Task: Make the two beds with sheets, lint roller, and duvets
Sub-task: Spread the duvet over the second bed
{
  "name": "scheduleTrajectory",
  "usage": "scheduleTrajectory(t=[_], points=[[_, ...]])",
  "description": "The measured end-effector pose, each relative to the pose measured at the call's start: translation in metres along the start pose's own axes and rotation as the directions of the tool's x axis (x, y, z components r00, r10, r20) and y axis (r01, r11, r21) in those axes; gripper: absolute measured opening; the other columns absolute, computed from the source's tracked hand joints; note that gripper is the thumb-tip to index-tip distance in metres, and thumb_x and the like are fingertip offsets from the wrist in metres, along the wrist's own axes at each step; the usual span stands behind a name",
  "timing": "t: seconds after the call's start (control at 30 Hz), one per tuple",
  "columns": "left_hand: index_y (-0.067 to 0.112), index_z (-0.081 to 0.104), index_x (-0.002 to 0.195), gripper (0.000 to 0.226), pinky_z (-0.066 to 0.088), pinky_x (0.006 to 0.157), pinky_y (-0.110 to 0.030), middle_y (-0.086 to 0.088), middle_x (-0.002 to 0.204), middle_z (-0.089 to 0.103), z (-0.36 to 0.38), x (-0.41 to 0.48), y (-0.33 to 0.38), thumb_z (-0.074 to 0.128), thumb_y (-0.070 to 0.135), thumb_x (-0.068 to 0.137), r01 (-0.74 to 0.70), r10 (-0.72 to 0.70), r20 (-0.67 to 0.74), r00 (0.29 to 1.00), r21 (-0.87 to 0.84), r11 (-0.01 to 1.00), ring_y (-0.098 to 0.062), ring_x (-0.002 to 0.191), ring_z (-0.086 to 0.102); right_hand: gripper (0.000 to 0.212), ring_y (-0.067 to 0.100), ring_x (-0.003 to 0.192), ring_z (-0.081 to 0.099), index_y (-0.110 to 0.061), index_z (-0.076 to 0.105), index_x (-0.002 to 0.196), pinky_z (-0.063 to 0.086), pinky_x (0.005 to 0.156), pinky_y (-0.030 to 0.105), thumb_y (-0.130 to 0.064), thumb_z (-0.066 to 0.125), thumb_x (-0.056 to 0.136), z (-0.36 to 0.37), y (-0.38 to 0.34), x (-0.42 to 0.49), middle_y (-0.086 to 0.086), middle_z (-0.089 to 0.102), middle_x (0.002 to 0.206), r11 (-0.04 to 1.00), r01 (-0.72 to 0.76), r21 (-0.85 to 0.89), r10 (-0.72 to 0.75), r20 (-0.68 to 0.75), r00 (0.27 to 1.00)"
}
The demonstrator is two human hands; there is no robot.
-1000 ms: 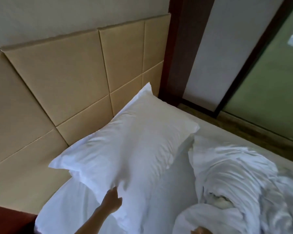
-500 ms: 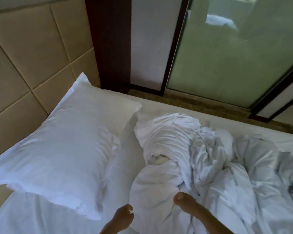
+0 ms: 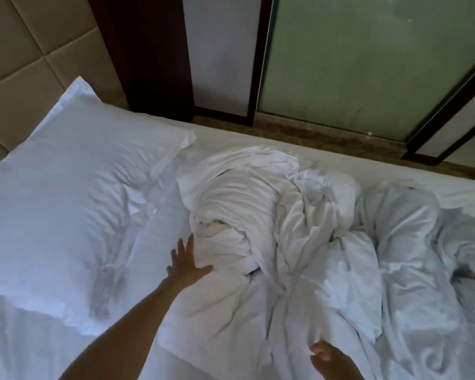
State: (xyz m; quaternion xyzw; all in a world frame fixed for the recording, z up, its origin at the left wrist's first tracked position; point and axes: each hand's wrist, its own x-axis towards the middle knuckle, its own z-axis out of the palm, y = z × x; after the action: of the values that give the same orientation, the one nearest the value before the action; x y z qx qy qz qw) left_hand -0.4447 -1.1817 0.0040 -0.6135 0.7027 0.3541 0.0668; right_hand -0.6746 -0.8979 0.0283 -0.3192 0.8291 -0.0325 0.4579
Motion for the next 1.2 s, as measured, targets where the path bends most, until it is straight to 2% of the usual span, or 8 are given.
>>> scheduleTrajectory(t=[0.07, 0.1, 0.13, 0.33, 0.6, 0.73, 0.97, 1.2], points=[[0.032, -0.009, 0.150, 0.123, 0.024, 0.111, -0.055, -0.005, 0.157, 0.013, 0.007, 0.026, 0.018, 0.071, 0.067, 0.064, 0.014, -0.012, 0.101, 0.995, -0.020, 1.000, -0.033, 0.142, 0.020, 0.041, 0.013, 0.113, 0.056, -0.005, 0.036, 0.126, 0.034, 0.077, 0.004, -0.024, 0.054, 0.094, 0.005, 0.014, 0.008, -0.004, 0.054, 0.107, 0.997, 0.070, -0.037, -0.072, -0.038, 0.997], [0.029, -0.002, 0.150, 0.122, 0.025, 0.111, -0.054, -0.006, 0.155, 0.022, 0.016, 0.031, 0.025, 0.069, 0.071, 0.060, 0.023, -0.021, 0.166, 0.986, -0.009, 1.000, -0.033, 0.140, 0.028, 0.073, 0.012, 0.104, 0.059, -0.072, 0.005, 0.076, 0.033, 0.074, 0.006, -0.024, 0.057, 0.092, 0.011, 0.025, 0.011, -0.004, 0.056, 0.103, 0.997, 0.070, -0.043, -0.074, -0.086, 0.994], [0.024, 0.009, 0.150, 0.112, 0.028, 0.110, -0.051, -0.007, 0.152, 0.029, 0.030, 0.025, 0.031, 0.067, 0.069, 0.065, 0.003, -0.013, 0.226, 0.974, 0.045, 0.999, -0.031, 0.137, 0.033, 0.041, 0.011, 0.097, 0.059, -0.064, 0.054, 0.081, 0.033, 0.073, 0.007, -0.024, 0.058, 0.091, 0.018, 0.027, 0.010, -0.002, 0.059, 0.104, 0.997, 0.066, -0.049, -0.071, -0.095, 0.993], [0.013, 0.041, 0.137, 0.047, 0.038, 0.102, -0.033, -0.010, 0.137, 0.049, 0.105, -0.089, 0.049, 0.043, 0.030, 0.094, -0.170, 0.139, 0.277, 0.951, 0.090, 0.981, -0.029, 0.127, 0.046, 0.016, 0.011, 0.088, 0.058, -0.025, 0.053, 0.108, 0.036, 0.066, 0.006, -0.024, 0.057, 0.092, 0.028, -0.026, -0.021, 0.005, 0.063, 0.108, 0.966, 0.138, 0.220, -0.096, -0.191, 0.977], [0.014, 0.039, 0.137, 0.048, 0.047, 0.093, -0.034, -0.009, 0.119, 0.062, 0.092, -0.196, 0.047, 0.036, 0.039, 0.097, -0.269, 0.284, 0.303, 0.910, -0.092, 0.959, -0.025, 0.110, 0.060, 0.119, 0.036, 0.136, 0.031, -0.021, -0.008, 0.151, 0.033, 0.107, 0.043, -0.053, 0.074, 0.072, 0.013, -0.152, -0.018, 0.017, 0.021, 0.152, 0.985, -0.040, 0.170, 0.040, 0.003, 0.999], [0.020, 0.037, 0.140, 0.052, 0.041, 0.100, -0.032, -0.003, 0.132, 0.056, 0.099, -0.217, 0.021, 0.043, 0.039, 0.093, -0.120, 0.165, 0.397, 0.903, -0.135, 0.984, -0.021, 0.121, 0.053, 0.098, 0.030, 0.118, 0.053, -0.009, -0.017, 0.148, 0.044, 0.093, 0.032, -0.023, 0.059, 0.088, 0.050, -0.146, -0.019, 0.016, 0.051, 0.131, 0.975, -0.039, -0.218, 0.021, -0.084, 0.996], [0.031, 0.014, 0.150, 0.131, 0.021, 0.114, -0.042, -0.003, 0.156, 0.010, 0.094, -0.190, -0.073, 0.058, 0.090, 0.041, 0.309, -0.231, 0.388, 0.892, -0.152, 0.939, -0.025, 0.143, 0.012, 0.065, 0.037, 0.124, 0.045, -0.010, 0.012, 0.146, 0.038, 0.096, 0.034, -0.007, 0.047, 0.091, 0.043, -0.127, -0.011, 0.021, 0.040, 0.140, 0.999, -0.038, -0.013, 0.038, -0.043, 0.998], [0.026, -0.010, 0.150, 0.151, 0.017, 0.115, -0.052, -0.010, 0.158, 0.006, 0.112, -0.131, -0.103, 0.065, 0.088, 0.036, 0.581, -0.370, 0.534, 0.760, -0.303, 0.756, -0.035, 0.144, 0.011, 0.068, 0.028, 0.123, 0.049, -0.017, 0.034, 0.143, 0.039, 0.101, 0.034, -0.053, 0.053, 0.088, 0.034, -0.124, 0.001, 0.010, 0.051, 0.134, 0.998, 0.048, -0.040, -0.046, 0.036, 0.998]])
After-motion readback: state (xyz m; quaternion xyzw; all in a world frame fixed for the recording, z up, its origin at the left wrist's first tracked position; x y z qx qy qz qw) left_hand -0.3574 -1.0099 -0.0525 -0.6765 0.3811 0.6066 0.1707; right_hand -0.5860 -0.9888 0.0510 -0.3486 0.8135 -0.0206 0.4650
